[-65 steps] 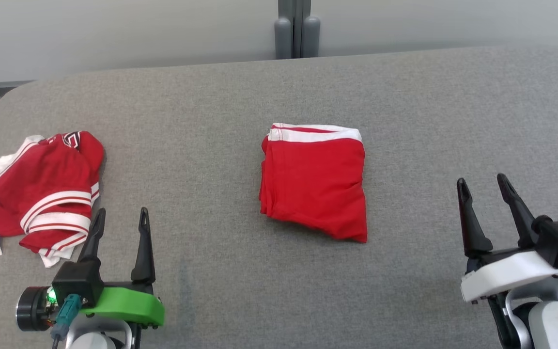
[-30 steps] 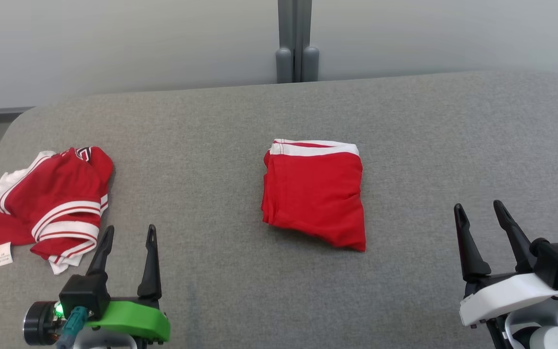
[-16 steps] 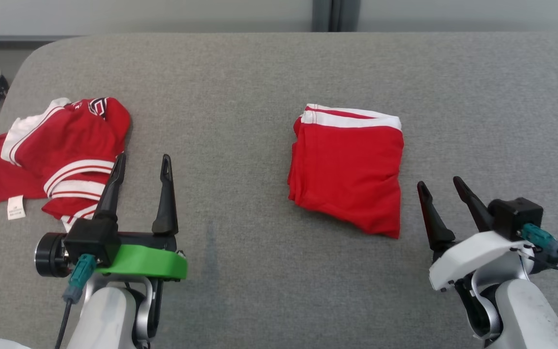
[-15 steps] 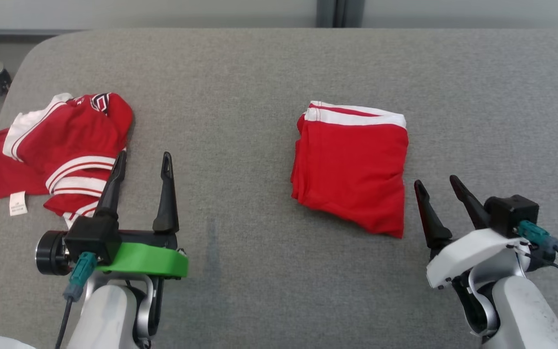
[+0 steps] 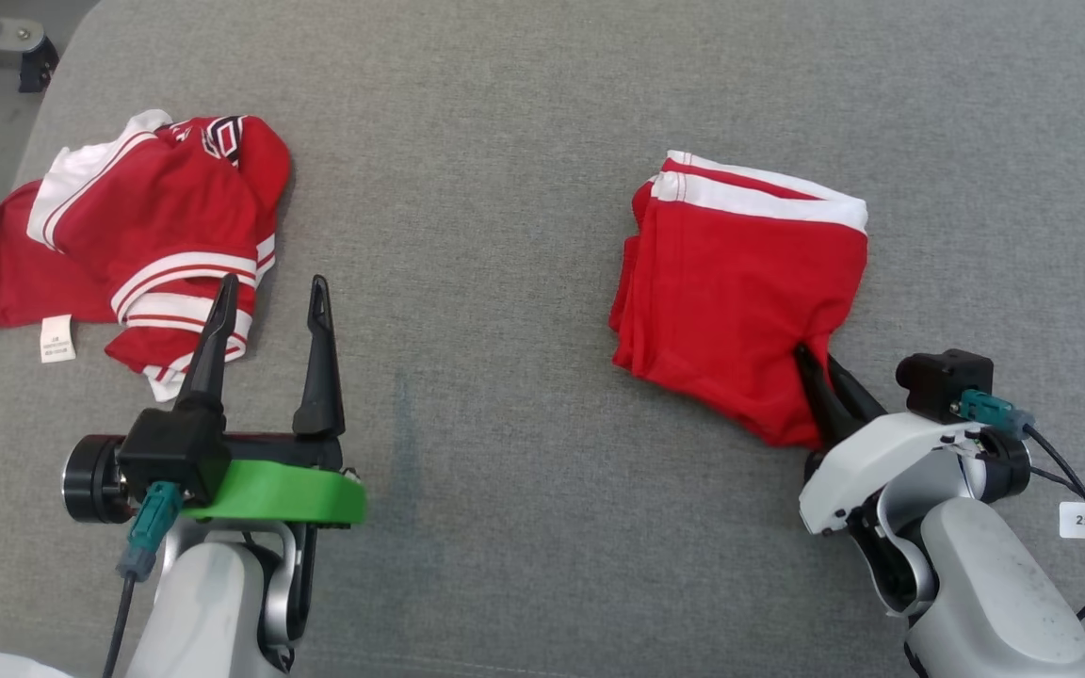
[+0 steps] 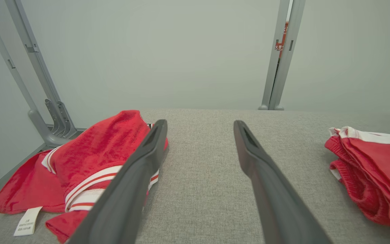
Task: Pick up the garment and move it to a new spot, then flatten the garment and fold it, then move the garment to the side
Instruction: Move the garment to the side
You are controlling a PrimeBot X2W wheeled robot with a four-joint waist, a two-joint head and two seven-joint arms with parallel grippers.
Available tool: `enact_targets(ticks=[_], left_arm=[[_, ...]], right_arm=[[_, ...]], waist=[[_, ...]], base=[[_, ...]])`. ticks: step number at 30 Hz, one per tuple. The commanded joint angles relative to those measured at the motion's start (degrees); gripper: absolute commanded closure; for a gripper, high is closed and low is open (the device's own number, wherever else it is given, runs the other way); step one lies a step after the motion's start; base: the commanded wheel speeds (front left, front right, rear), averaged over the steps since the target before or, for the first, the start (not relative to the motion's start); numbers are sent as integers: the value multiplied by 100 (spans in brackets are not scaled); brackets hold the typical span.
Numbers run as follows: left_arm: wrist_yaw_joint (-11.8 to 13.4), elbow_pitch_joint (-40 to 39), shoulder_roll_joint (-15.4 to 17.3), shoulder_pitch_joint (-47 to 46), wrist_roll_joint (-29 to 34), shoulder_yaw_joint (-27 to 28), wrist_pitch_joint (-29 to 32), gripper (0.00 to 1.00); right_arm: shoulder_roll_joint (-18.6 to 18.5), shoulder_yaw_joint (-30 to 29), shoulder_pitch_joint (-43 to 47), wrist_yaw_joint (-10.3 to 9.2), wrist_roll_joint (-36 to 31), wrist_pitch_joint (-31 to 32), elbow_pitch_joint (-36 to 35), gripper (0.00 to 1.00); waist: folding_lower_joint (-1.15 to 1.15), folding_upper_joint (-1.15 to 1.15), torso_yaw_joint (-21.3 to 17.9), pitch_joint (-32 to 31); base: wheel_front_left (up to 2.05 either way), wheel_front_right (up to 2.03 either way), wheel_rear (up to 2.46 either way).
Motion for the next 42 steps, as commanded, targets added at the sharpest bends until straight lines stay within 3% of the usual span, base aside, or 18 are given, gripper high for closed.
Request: enact_targets(ticks=[1,7,15,19,24,31,35,42], left_arm=[[-31,-31,12,90,70,60,-15,0],[-36,-145,158,283,160,210,-14,0],[-80,-409,248,183,236,141,15,0],[-145,-544,289,31,299,25,104,0],[-226,-700,341,-285,399,-135,228,0],[-373,-854,278,-908,534,-416,266,0],[-449,-876,252,-1169,584,-537,225,0],[-503,-935,274,-1433,667,-684,200,0]], right_arm=[[-31,93,16,-11,36,-24,56,100],[-164,600,-99,-10,170,-148,-259,100],[-680,1063,-378,-10,508,-12,-402,100],[-945,1220,-701,-10,788,25,-235,100],[-1299,1381,-1411,-10,1123,-8,117,100],[-2103,1552,-2689,-10,1389,-198,884,100],[-2611,1392,-3228,-10,1415,-344,1443,100],[-3119,847,-3905,-10,1245,-771,2453,100]], waist=[[0,0,-238,-75],[0,0,-1054,-171],[0,0,-2145,48],[0,0,-2467,301],[0,0,-2542,746],[0,0,-2226,1526],[0,0,-2034,1863],[0,0,-1895,2215]], base=[[0,0,0],[0,0,0],[0,0,0],[0,0,0],[0,0,0],[0,0,0],[0,0,0],[0,0,0]])
